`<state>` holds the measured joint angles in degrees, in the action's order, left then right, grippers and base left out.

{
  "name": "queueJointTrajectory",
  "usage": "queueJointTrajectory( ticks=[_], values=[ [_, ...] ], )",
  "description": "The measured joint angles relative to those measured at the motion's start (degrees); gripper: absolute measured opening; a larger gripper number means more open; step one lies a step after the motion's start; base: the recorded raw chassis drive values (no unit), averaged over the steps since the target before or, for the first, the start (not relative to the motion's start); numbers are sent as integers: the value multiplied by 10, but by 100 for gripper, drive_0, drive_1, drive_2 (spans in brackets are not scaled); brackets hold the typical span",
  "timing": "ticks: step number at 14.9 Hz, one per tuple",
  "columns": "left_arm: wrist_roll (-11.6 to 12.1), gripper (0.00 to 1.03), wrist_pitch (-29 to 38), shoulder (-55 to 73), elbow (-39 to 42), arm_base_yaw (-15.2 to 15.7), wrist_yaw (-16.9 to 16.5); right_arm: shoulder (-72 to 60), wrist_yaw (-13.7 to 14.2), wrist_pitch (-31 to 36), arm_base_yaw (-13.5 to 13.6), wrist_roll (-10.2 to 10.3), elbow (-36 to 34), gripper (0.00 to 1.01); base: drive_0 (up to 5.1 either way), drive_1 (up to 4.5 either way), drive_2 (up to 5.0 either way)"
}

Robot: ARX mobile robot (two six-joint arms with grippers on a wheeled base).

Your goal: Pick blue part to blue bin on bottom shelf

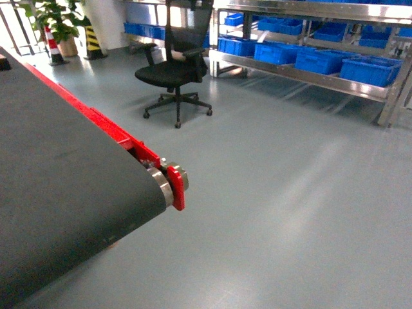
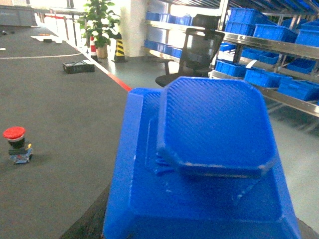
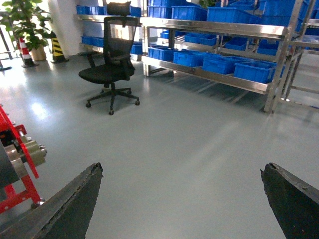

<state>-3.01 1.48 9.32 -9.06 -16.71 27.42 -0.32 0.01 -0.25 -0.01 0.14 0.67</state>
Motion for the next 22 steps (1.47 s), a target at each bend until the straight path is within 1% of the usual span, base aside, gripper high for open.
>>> queueJointTrajectory(
  ticks=[22],
  values=[
    [0,44,-1,0,0,0,0,0,0,0,0,0,0,98,-155,-155,-155]
  ],
)
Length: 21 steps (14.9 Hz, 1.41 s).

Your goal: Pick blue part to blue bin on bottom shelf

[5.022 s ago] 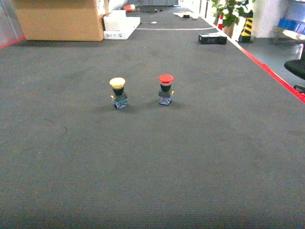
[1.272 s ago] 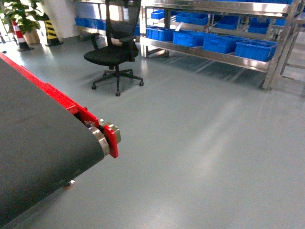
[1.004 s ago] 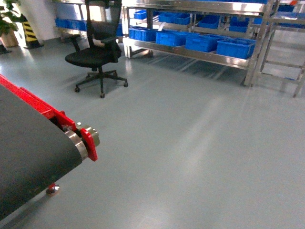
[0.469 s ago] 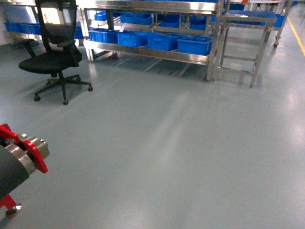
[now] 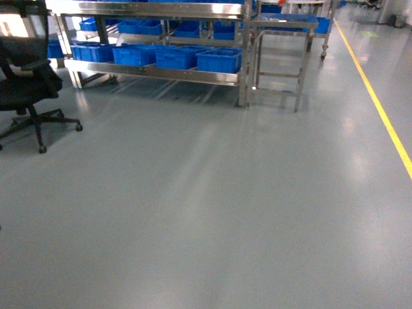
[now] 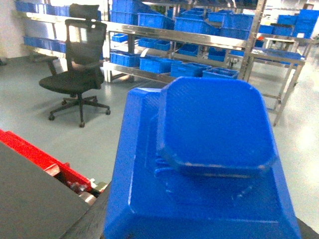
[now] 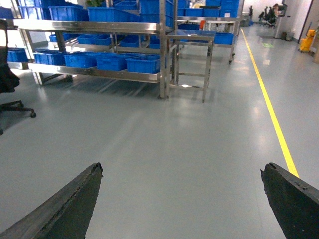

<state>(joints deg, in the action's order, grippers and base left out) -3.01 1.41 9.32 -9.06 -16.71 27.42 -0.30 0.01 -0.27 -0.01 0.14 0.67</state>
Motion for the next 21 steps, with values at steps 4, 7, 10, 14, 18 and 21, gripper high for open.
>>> queueJointTrajectory(
  ticks=[4,7,10,14,18,21],
  values=[
    [0,44,0,0,0,0,0,0,0,0,0,0,0,98,-158,-158,-158],
    [0,44,0,0,0,0,0,0,0,0,0,0,0,98,-153,-153,-153],
    [0,44,0,0,0,0,0,0,0,0,0,0,0,98,-158,-158,-158],
    [0,44,0,0,0,-1,-2,0,0,0,0,0,0,98,-27,59,-113],
    [0,44,2,0,0,0,0,0,0,-1,0,0,0,98,-1,408,-410],
    [0,44,2,0,0,0,-1,0,0,-1,0,0,0,98,4,413,-405]
  ],
)
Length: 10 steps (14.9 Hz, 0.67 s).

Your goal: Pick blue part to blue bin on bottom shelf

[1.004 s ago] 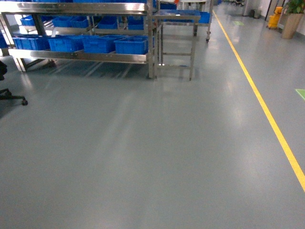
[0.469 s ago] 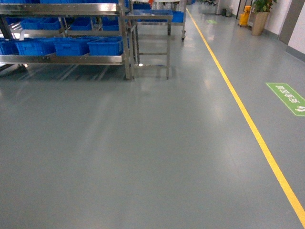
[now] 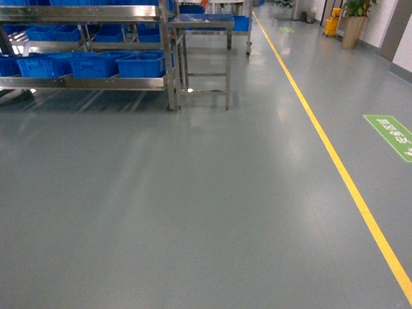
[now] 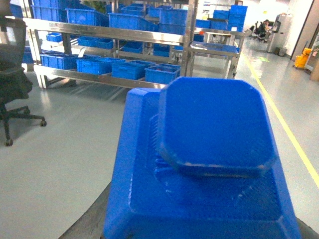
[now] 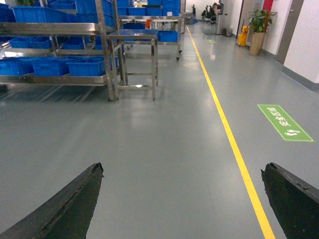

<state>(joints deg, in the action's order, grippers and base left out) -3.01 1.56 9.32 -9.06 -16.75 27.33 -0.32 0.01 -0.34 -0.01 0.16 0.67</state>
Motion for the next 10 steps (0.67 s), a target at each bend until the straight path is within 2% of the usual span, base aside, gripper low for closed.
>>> queueJointTrajectory(
  ticks=[10],
  values=[
    [0,44,-1,0,0,0,1,0,0,2,0,0,0,98,0,409,-408]
  ],
)
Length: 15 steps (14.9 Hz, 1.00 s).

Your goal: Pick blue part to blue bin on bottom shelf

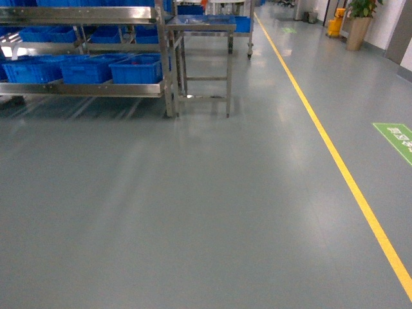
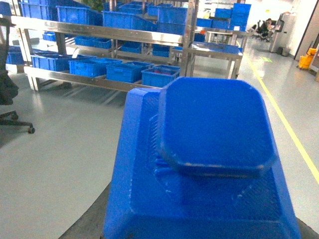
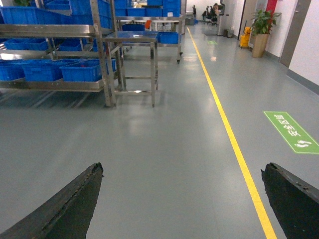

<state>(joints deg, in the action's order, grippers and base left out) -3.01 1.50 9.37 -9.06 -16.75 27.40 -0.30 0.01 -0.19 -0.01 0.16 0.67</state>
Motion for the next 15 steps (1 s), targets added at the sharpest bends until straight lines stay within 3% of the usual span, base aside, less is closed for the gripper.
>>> queueJointTrajectory(
  ticks=[15],
  values=[
    [0,44,0,0,0,0,0,0,0,0,0,0,0,98,-6,403,-415]
  ],
)
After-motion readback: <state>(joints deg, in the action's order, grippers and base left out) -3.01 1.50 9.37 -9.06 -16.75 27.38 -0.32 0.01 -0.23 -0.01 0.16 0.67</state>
